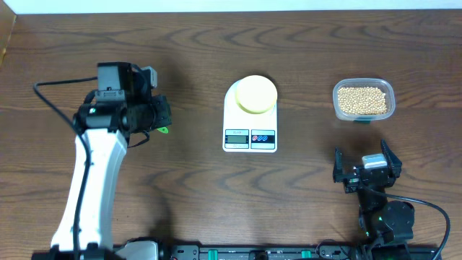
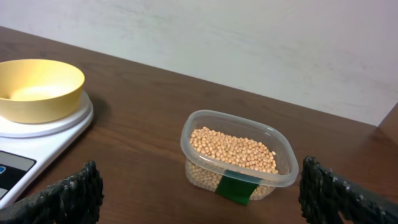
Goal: Scoop item into bowl and weigh 50g on scale
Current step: 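Move the left gripper over the green scoop handle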
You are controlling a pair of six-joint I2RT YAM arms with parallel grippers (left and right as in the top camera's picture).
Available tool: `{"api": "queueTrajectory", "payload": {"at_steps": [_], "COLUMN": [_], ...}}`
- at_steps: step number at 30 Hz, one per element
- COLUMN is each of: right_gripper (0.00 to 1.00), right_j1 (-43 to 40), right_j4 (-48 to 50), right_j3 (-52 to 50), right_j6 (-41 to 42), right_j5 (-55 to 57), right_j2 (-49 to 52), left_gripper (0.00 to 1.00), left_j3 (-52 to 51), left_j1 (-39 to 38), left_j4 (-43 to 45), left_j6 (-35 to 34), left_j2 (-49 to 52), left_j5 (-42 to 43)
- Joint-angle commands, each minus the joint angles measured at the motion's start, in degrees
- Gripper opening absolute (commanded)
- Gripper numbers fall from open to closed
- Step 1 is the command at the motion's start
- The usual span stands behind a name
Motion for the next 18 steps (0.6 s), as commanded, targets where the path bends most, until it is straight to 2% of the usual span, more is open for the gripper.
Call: {"api": "queueTrajectory", "payload": {"at_steps": [1, 7, 10, 14, 16, 18], "right_gripper": [0.99, 0.99, 0.99, 0.99, 0.99, 0.99], "right_j1": [-0.22, -0.22, -0.22, -0.22, -0.22, -0.22], "right_j4": [-0.24, -0.24, -0.24, -0.24, -0.24, -0.24], "right_j3": [-0.04, -0.04, -0.04, -0.04, -0.04, -0.04], "right_j6": [-0.50, -0.50, -0.50, -0.50, -0.50, -0.50], "right_j5": [0.68, 0.68, 0.68, 0.68, 0.68, 0.66], "right_j2": [0.00, 0.00, 0.00, 0.00, 0.00, 0.00], "left_gripper": [0.08, 0.08, 0.31, 0.36, 0.48, 0.54], "left_j3": [1.05, 1.05, 1.05, 1.05, 1.05, 1.05], "left_j1": [0.13, 0.13, 0.15, 0.17, 0.20, 0.20], "left_j4": [-0.35, 1.81, 4.00, 5.81, 6.86, 7.74], "left_j6": [-6.23, -10.58, -11.13, -11.13, -11.15, -11.13], "left_j2": [3.82, 10.56, 13.31, 16.44, 17.84, 18.60], "left_j5": [-7.72, -14.93, -16.09, -16.17, -17.35, -18.91]}}
